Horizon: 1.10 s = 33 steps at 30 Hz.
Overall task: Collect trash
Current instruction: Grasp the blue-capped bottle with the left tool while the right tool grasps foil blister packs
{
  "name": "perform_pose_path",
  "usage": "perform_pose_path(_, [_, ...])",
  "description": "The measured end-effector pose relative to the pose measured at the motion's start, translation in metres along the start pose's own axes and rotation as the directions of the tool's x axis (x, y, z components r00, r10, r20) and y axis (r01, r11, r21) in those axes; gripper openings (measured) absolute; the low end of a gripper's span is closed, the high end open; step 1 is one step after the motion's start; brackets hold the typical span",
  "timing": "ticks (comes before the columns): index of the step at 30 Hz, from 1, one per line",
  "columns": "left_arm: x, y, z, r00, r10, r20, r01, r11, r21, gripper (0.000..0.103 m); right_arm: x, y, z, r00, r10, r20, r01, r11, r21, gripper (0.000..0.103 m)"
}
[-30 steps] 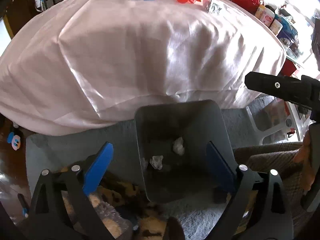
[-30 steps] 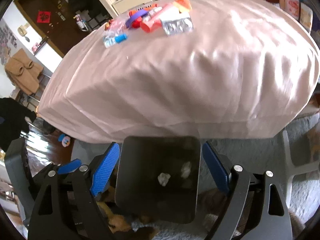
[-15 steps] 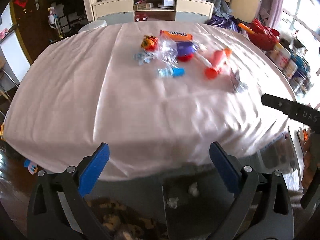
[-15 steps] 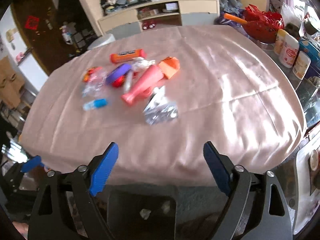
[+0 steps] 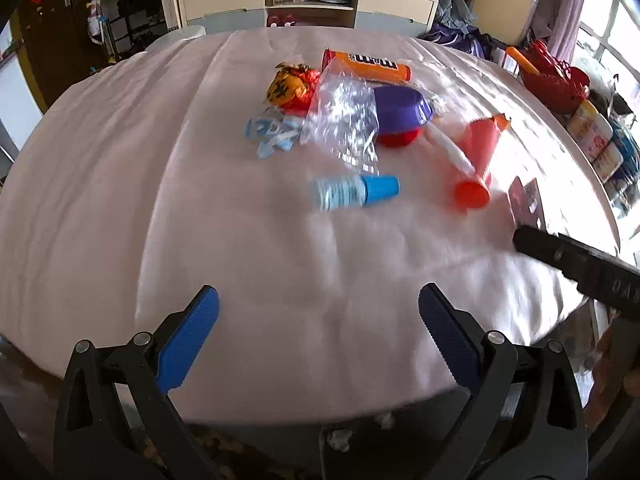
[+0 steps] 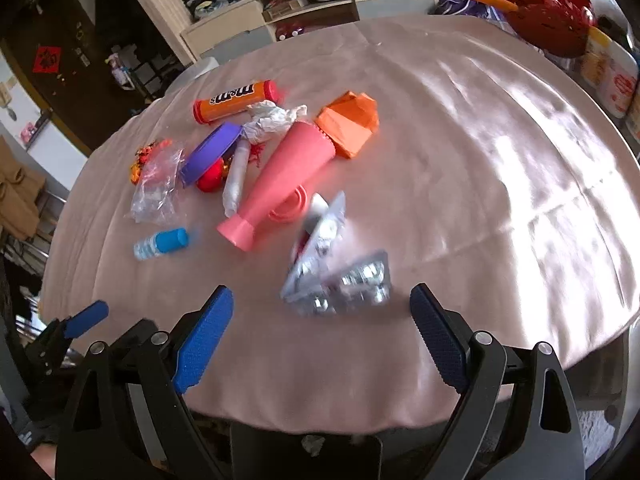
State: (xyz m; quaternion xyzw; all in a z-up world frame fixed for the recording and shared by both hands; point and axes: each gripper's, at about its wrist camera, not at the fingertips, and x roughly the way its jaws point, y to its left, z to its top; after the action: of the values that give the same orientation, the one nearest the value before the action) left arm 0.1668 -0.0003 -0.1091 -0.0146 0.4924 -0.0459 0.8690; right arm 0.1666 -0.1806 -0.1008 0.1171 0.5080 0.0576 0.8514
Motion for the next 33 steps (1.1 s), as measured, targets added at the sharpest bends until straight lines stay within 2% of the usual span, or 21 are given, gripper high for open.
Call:
perform_pose_path(5, [0.018, -0.005, 0.021, 1.000, 0.007, 0.013, -0.007, 1.000, -0.012, 0.095, 0.005, 0.001, 0.008, 0.999, -0.036, 0.020, 0.036, 0.999, -0.015, 0.088])
perform_pose_path(11, [0.030, -0.018, 0.034, 0.999, 0.030, 0.041, -0.031, 0.999, 0.040, 0.094, 0.009, 0.003, 0.016, 0.997, -0.067, 0.041, 0.069, 0.997, -0.045, 0.076])
perform_pose_path(14, [0.035, -0.024, 0.038, 0.998, 0.036, 0.054, -0.039, 0.998, 0.056, 0.094, 0.011, 0.005, 0.017, 0.994, -0.091, 0.057, 0.095, 0.993, -0.070, 0.068])
perform_pose_path(16, [0.037, -0.025, 0.042, 0.997, 0.032, 0.063, -0.036, 0.998, 0.051, 0.093, 0.010, 0.006, 0.017, 0.992, -0.108, 0.068, 0.113, 0.990, -0.081, 0.059])
perform_pose_path(19, [0.037, -0.029, 0.047, 0.996, 0.042, 0.080, -0.046, 0.997, 0.054, 0.082, 0.011, 0.005, 0.018, 0.989, -0.119, 0.083, 0.126, 0.988, -0.087, 0.050])
perform_pose_path(21, [0.036, -0.031, 0.047, 0.995, 0.047, 0.093, -0.053, 0.997, 0.064, 0.065, 0.011, 0.005, 0.018, 0.990, -0.112, 0.084, 0.119, 0.988, -0.093, 0.049])
perform_pose_path(23, [0.033, -0.031, 0.047, 0.994, 0.050, 0.092, -0.056, 0.996, 0.064, 0.055, 0.010, 0.004, 0.018, 0.992, -0.101, 0.080, 0.109, 0.989, -0.097, 0.049])
perform_pose_path(29, [0.023, -0.029, 0.033, 0.996, 0.051, 0.072, -0.056, 0.996, 0.075, 0.055, 0.005, 0.003, 0.012, 0.995, -0.084, 0.058, 0.090, 0.991, -0.103, 0.049])
perform_pose_path(33, [0.013, -0.029, 0.019, 0.997, 0.051, 0.054, -0.055, 0.995, 0.078, 0.055, 0.001, 0.007, 0.005, 0.999, -0.024, 0.032, 0.026, 0.995, -0.094, 0.049])
